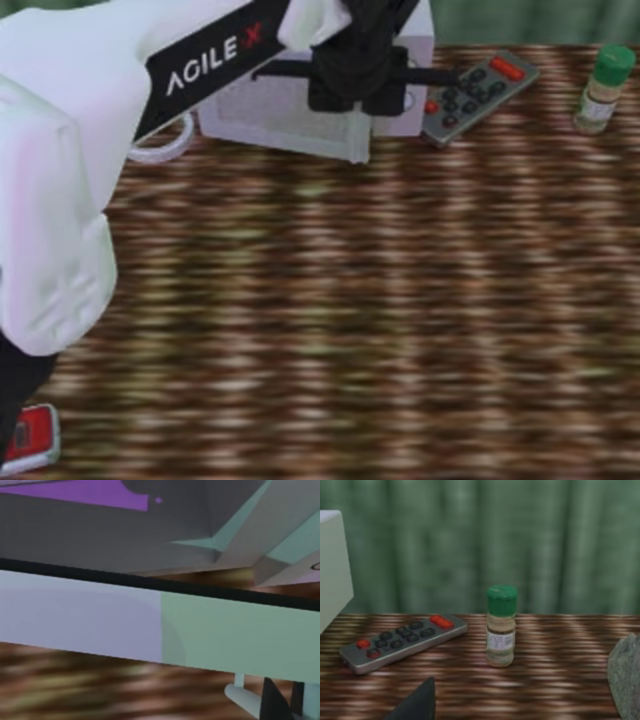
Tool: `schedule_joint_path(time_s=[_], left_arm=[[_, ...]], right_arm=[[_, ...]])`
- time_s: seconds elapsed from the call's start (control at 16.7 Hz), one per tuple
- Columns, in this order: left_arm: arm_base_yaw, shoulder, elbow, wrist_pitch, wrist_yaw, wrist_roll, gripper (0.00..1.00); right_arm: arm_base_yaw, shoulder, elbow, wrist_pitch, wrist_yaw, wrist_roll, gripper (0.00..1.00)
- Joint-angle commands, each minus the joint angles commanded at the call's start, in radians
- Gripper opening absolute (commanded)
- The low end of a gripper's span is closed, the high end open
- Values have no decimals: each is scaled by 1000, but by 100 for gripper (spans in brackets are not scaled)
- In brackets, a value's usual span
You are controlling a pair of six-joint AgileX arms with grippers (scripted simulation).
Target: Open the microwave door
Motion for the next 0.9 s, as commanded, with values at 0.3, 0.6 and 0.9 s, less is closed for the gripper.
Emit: schedule_joint_path(time_s=[0.3, 0.6, 0.9], left_arm=[[4, -51, -91, 49, 21, 44, 0], [4, -51, -91, 49, 21, 44, 0], [4, -51, -91, 49, 21, 44, 0]], right_arm=[[0, 0, 0, 0, 0, 0, 100], [0, 0, 0, 0, 0, 0, 100], [0, 0, 0, 0, 0, 0, 100]])
